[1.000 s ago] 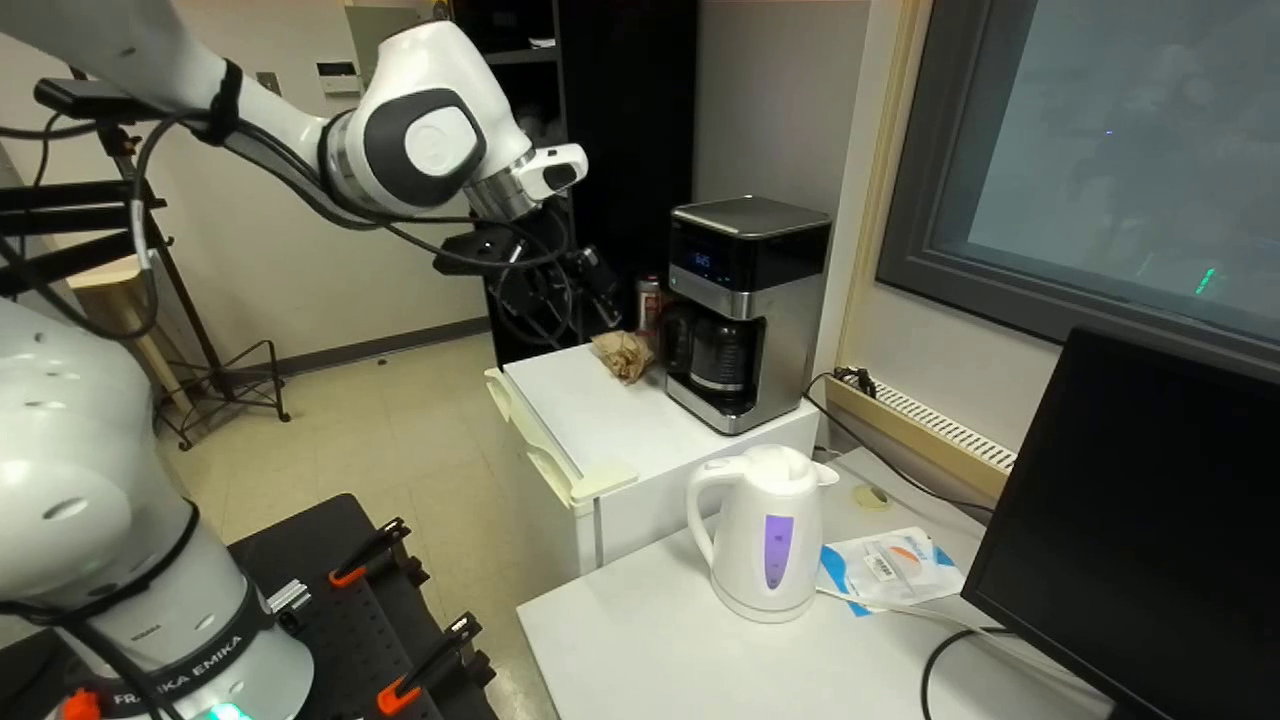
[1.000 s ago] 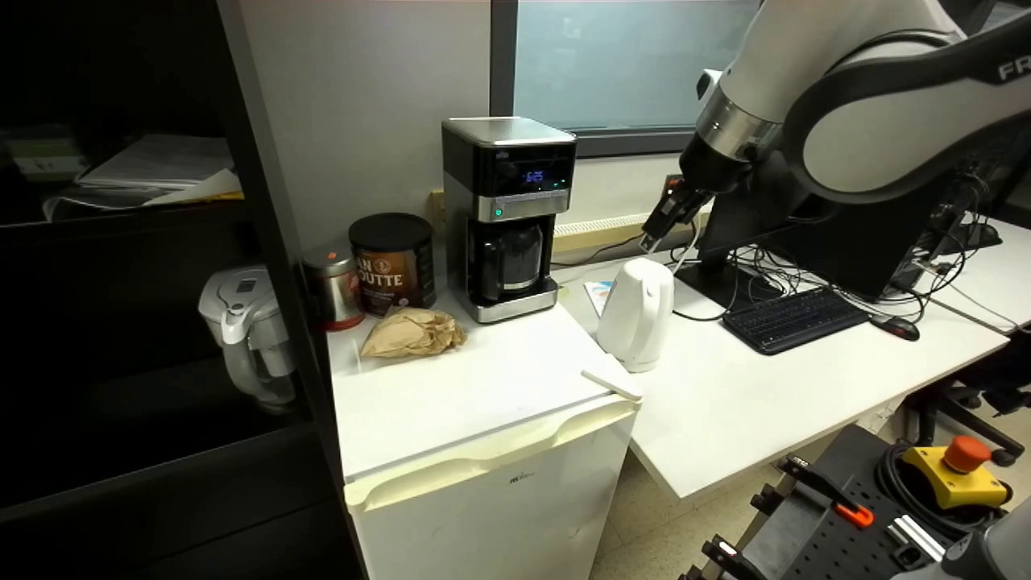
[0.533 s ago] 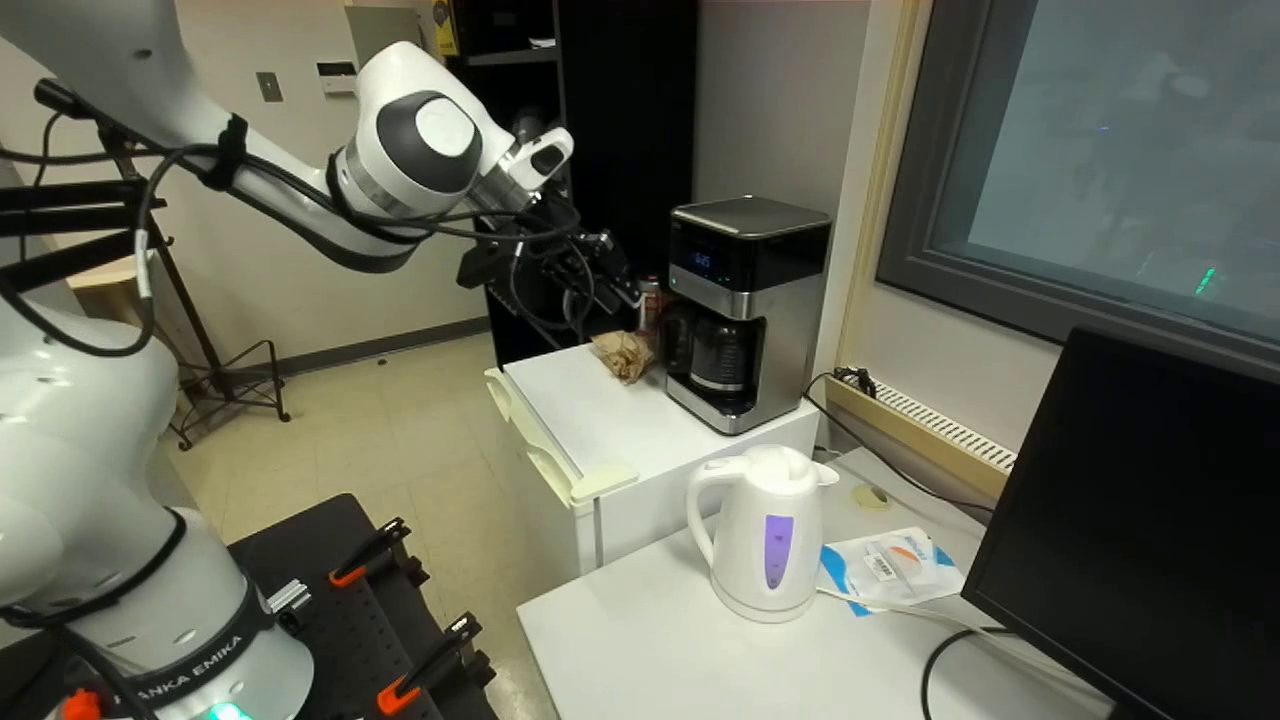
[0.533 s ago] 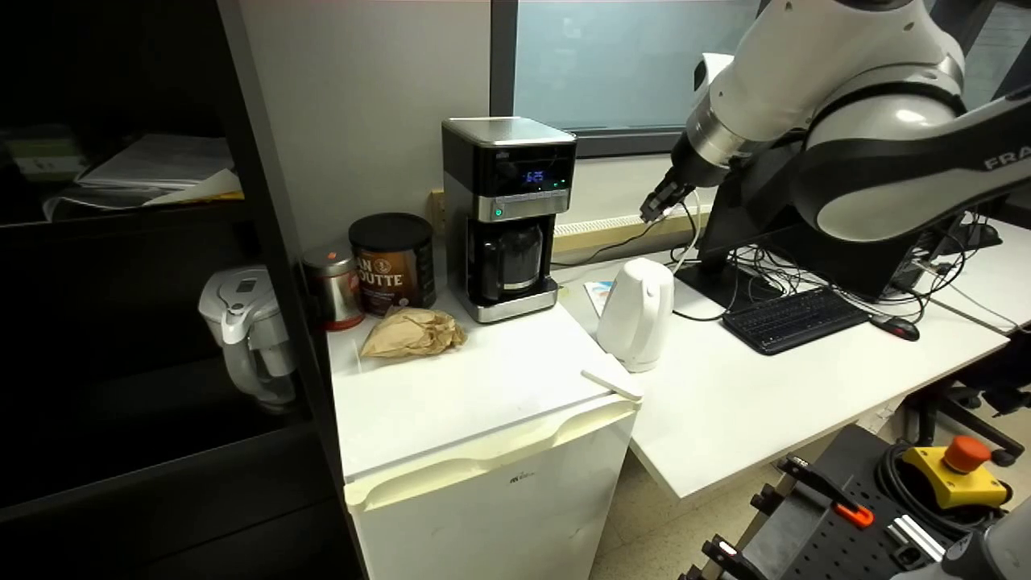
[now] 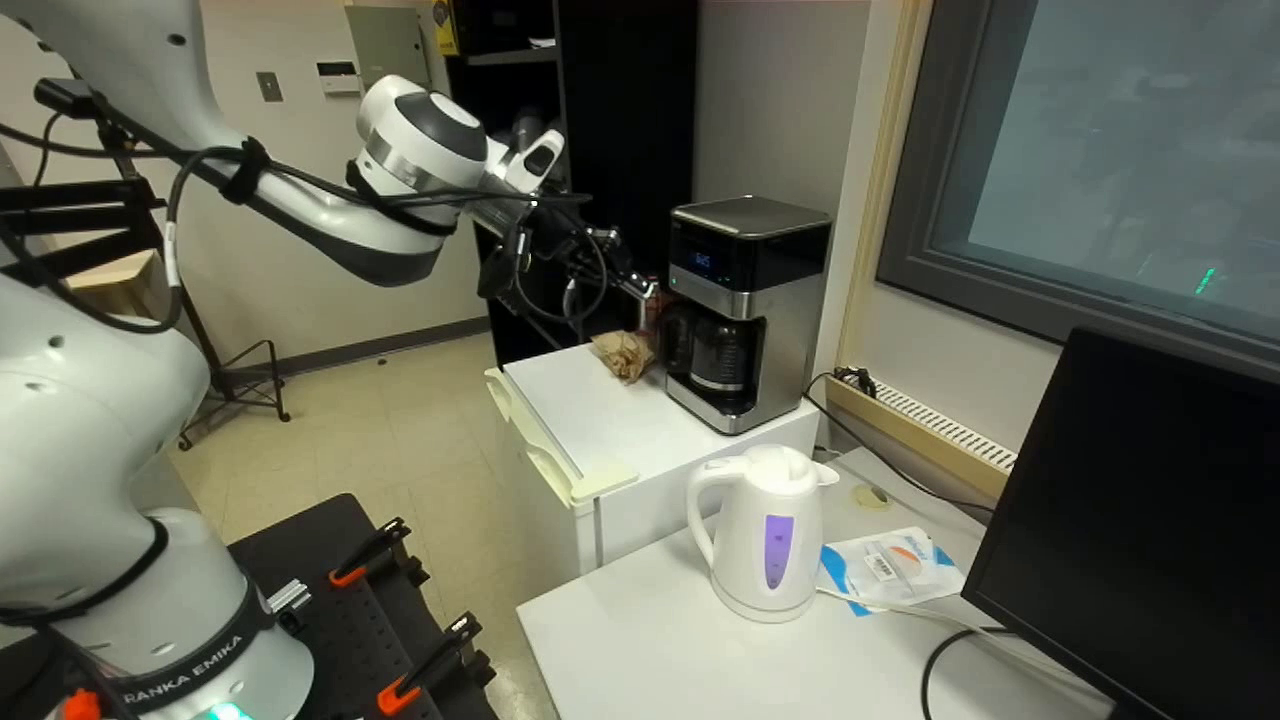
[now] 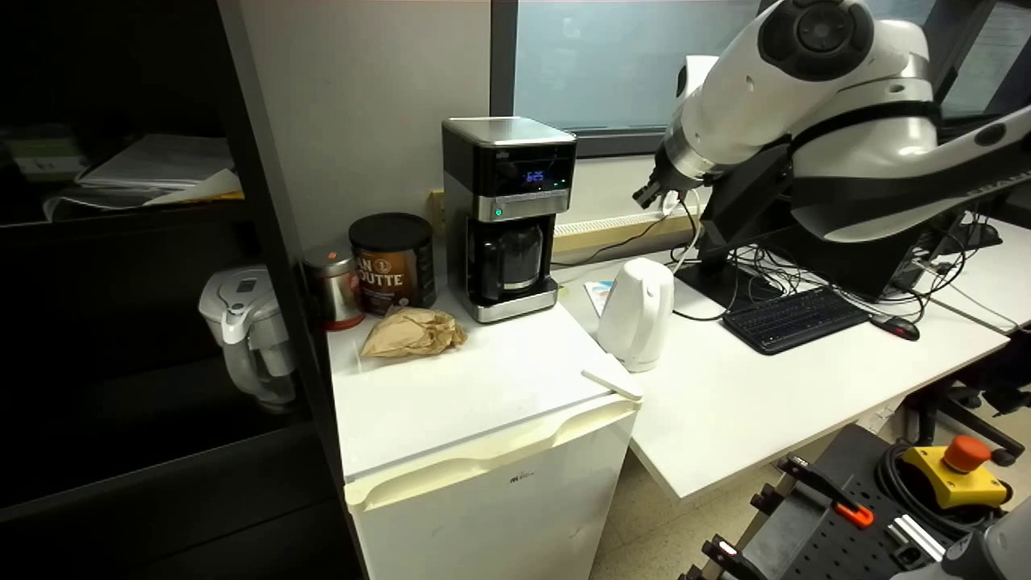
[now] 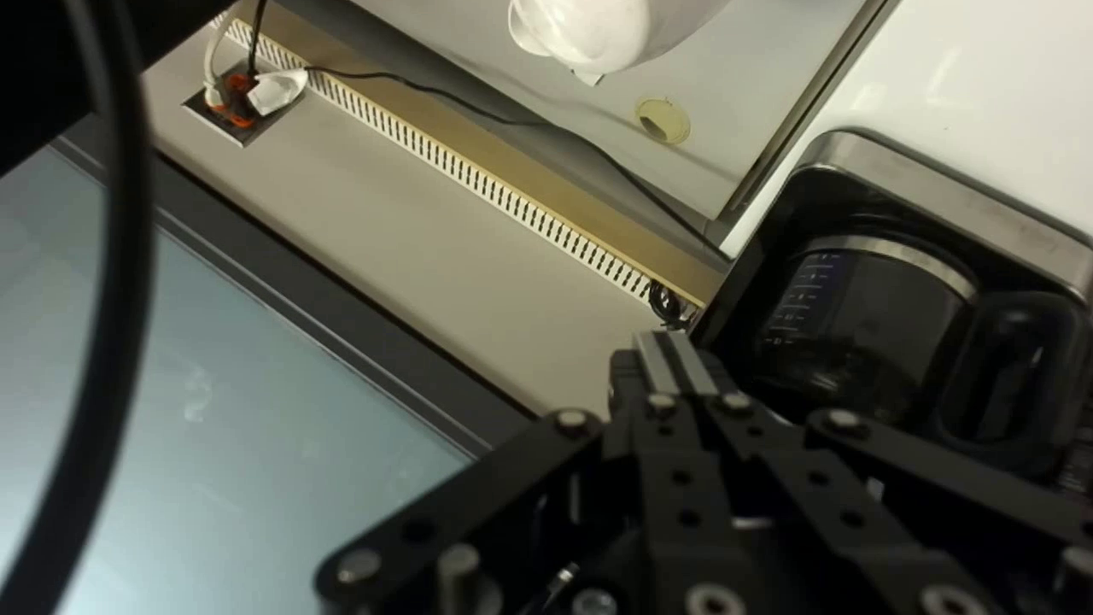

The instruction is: Press a button on the coffee maker

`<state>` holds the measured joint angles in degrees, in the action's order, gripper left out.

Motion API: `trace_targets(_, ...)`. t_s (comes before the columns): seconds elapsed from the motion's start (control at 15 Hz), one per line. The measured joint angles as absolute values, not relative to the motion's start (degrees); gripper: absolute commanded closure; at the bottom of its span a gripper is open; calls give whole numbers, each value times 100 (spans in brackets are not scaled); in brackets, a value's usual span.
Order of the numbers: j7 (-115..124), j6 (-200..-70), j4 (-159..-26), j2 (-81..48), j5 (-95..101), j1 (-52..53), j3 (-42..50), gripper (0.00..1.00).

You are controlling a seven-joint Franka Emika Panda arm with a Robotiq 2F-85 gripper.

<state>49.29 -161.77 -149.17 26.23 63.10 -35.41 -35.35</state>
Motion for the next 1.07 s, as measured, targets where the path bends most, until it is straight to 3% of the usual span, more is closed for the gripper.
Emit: trace_targets(1.07, 7771, -15296, -13488, 983, 9328, -5150, -5329, 98)
